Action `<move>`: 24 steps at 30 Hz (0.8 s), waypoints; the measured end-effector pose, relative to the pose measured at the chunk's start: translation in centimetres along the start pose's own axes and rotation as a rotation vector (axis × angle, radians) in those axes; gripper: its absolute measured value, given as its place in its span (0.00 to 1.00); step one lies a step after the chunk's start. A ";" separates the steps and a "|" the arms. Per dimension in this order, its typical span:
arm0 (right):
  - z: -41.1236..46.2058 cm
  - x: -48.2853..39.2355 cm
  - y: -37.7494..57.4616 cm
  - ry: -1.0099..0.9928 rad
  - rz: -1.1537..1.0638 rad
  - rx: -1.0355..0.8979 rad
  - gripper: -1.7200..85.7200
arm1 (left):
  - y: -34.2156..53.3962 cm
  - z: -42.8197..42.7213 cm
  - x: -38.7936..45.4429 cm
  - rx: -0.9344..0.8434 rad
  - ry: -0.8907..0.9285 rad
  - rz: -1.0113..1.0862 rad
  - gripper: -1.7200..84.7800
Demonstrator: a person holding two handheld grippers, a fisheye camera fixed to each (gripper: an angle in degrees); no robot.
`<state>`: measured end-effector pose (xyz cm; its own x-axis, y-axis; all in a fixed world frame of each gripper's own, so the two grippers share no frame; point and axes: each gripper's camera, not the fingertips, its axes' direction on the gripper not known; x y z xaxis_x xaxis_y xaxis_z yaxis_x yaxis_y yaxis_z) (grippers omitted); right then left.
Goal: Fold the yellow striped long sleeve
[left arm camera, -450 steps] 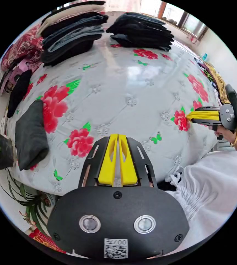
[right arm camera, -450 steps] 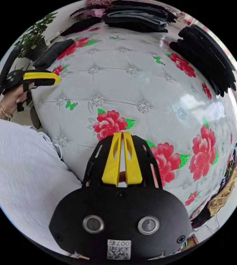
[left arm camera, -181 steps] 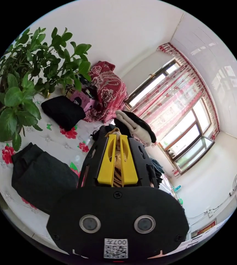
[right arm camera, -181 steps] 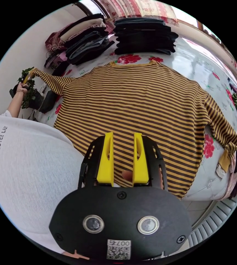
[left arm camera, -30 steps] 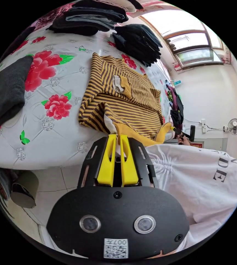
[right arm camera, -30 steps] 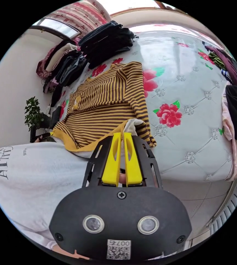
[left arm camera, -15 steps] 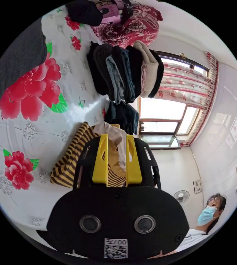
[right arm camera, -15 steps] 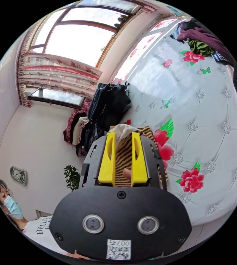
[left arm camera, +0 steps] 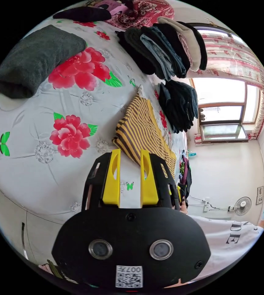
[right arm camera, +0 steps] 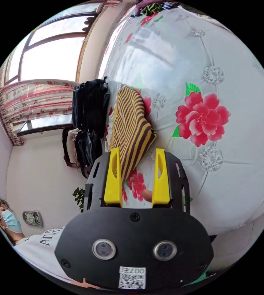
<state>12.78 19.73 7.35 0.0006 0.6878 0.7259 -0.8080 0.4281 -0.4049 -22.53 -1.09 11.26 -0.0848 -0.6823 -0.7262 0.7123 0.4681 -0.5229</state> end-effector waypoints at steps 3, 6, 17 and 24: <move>2.3 -0.7 -0.9 -0.010 0.013 0.046 0.13 | -0.3 0.7 -0.9 0.009 0.021 -0.059 0.14; 4.0 -3.7 -3.1 0.060 -0.009 0.063 0.10 | -1.0 1.5 -1.2 0.004 0.039 -0.078 0.15; 23.7 -32.3 8.4 -0.041 -1.071 -0.476 0.09 | 0.5 0.2 -3.2 0.027 0.127 -0.087 0.17; 32.1 -26.9 9.8 0.050 -0.872 -0.723 0.13 | 2.4 -1.4 -5.5 0.050 0.134 -0.079 0.17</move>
<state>-14.05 -13.43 1.69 0.4337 0.0053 0.9010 0.0091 0.9999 -0.0103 -21.29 4.54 13.34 -0.2323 -0.6330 -0.7385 0.7335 0.3846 -0.5604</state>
